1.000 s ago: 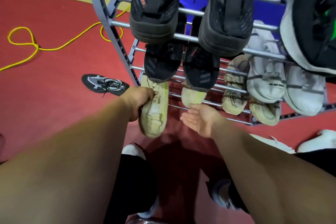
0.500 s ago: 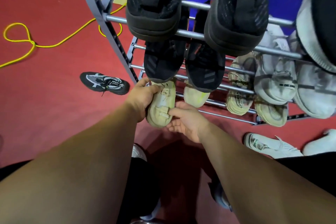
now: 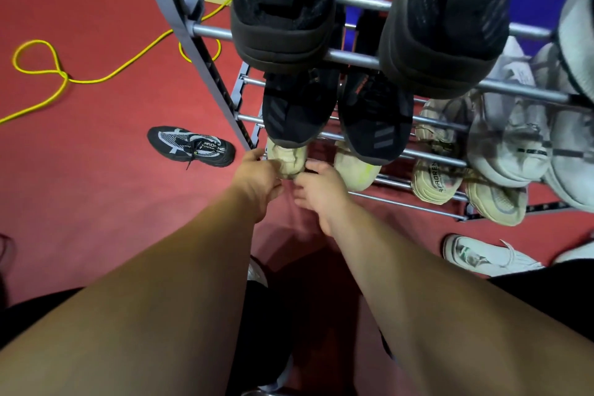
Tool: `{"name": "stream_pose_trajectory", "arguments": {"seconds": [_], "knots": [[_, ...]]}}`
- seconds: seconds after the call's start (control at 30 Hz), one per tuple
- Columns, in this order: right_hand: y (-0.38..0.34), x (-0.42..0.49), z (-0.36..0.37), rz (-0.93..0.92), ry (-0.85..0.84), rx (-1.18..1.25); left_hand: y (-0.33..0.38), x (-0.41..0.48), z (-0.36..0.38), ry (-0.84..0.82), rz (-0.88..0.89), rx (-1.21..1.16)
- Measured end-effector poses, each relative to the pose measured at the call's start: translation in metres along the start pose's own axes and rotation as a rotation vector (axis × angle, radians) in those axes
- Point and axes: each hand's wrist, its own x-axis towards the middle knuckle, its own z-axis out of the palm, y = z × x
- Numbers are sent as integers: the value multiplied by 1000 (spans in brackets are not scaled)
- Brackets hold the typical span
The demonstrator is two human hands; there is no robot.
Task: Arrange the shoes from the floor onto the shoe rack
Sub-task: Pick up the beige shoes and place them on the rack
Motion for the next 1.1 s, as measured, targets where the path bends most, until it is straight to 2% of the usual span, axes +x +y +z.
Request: {"name": "stream_pose_trajectory", "arguments": {"seconds": [0.1, 0.2, 0.37, 0.5, 0.57, 0.7, 1.1], "knots": [[3, -6, -13, -40, 191, 27, -1, 1, 7, -7, -10, 14], [11, -14, -41, 3, 406, 77, 0, 0, 18, -1, -9, -28], [25, -19, -79, 68, 630, 56, -2, 3, 27, 77, 30, -148], [21, -7, -80, 119, 492, 246, -3, -1, 31, 20, 55, -201], [20, -2, -75, 95, 482, 295, -2, 0, 32, 9, 74, -189], [19, 2, -67, 32, 518, 271, -2, -2, 33, 10, 57, -229], [8, 9, -54, -19, 326, 196, -4, 4, 22, 10, 18, -145]]}}
